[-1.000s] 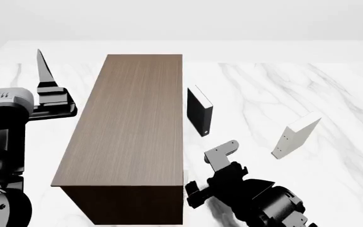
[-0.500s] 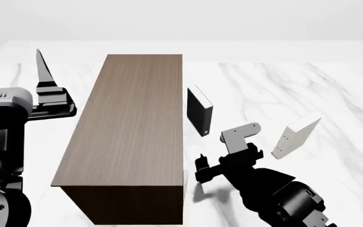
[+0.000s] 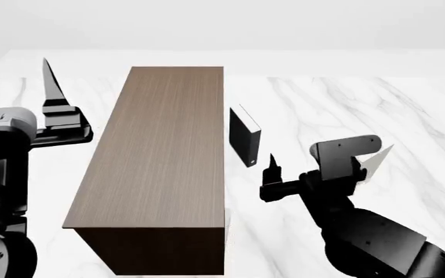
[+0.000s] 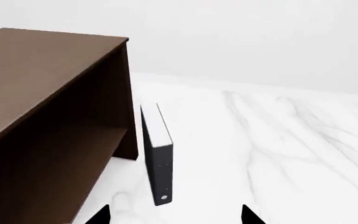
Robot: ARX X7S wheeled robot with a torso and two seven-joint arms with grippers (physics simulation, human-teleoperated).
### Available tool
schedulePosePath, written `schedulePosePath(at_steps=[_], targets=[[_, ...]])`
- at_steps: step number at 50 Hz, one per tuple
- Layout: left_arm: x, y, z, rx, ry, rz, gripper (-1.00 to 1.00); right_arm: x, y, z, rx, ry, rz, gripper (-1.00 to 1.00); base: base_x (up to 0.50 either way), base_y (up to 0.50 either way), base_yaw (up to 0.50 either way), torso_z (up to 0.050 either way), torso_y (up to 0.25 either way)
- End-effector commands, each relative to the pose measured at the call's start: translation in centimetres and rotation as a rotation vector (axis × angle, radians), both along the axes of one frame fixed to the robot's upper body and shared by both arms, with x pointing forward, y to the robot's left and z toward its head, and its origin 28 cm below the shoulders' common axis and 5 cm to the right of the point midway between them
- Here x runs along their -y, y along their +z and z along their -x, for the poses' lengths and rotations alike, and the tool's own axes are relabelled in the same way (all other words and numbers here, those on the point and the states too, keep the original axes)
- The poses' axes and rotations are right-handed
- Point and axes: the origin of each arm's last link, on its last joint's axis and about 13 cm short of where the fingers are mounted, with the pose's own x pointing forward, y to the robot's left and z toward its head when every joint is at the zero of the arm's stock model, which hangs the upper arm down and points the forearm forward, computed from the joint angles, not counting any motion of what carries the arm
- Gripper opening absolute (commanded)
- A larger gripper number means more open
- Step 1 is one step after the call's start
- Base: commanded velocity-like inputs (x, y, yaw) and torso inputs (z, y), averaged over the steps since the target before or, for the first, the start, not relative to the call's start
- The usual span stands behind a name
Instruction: Pick up the book on the right and place it under the cabinet shelf.
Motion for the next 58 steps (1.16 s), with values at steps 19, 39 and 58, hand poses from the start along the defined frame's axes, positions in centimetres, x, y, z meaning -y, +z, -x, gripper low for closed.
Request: schedulePosePath(at_steps=[19,39,58], targets=[[0.4,0.6,1.0,0.056,-0.028,0.007,1.0,0.4,6.3,9.9,0.417,-0.103,-0.092,1.0,0.0,0.0,0.0,0.0,0.0],[0.5,1.2,1.8,0.144,-0.049,0.022,1.0,0.7,8.4,13.0,0.619,-0.133,-0.168,1.0,0.0,0.0,0.0,0.0,0.0],[0.5,2.2,3.4,0.311,-0.086,0.085,1.0,1.6,9.4,15.6,0.807,-0.166,-0.243,1.0,0.0,0.0,0.0,0.0,0.0]])
